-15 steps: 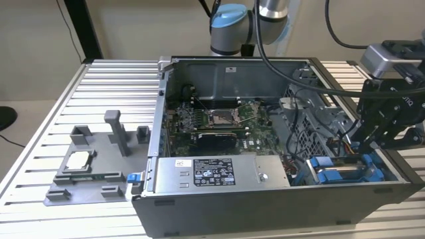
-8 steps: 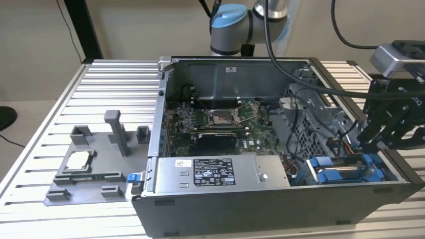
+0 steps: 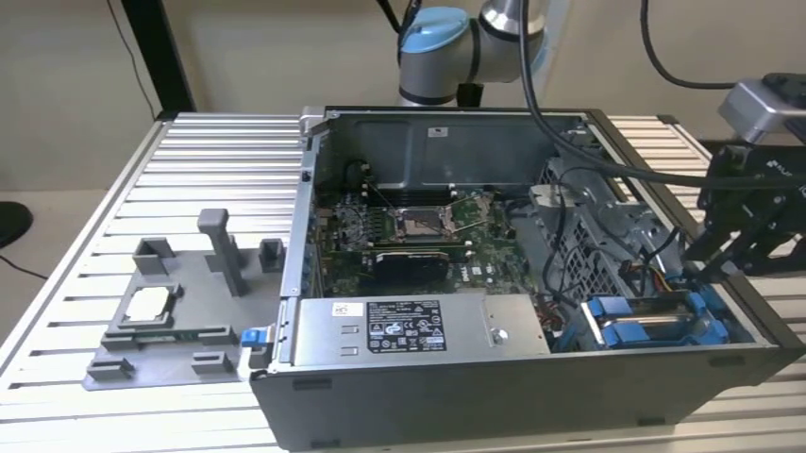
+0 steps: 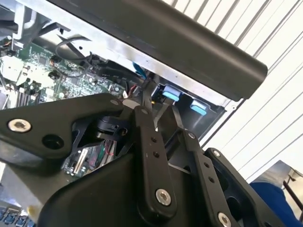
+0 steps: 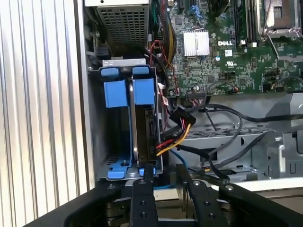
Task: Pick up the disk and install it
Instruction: 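Insert the first disk wire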
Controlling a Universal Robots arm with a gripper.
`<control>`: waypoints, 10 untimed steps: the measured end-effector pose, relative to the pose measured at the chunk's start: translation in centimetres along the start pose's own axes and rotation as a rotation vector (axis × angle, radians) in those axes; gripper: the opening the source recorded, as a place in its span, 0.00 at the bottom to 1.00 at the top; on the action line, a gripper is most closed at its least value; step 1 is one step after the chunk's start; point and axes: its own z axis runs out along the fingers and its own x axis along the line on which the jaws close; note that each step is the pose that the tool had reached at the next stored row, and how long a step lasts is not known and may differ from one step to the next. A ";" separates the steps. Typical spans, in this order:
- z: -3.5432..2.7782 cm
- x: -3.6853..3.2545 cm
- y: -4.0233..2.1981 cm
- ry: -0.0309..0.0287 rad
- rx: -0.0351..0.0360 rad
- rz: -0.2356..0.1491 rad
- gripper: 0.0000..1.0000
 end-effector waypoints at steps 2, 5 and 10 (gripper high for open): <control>0.04 -0.01 -0.17 -0.0207 -0.0019 -0.001 1.00; 0.30 -0.01 -0.51 -0.0304 -0.0047 -0.001 1.00; 0.88 0.11 -0.77 -0.0341 -0.0069 0.006 1.00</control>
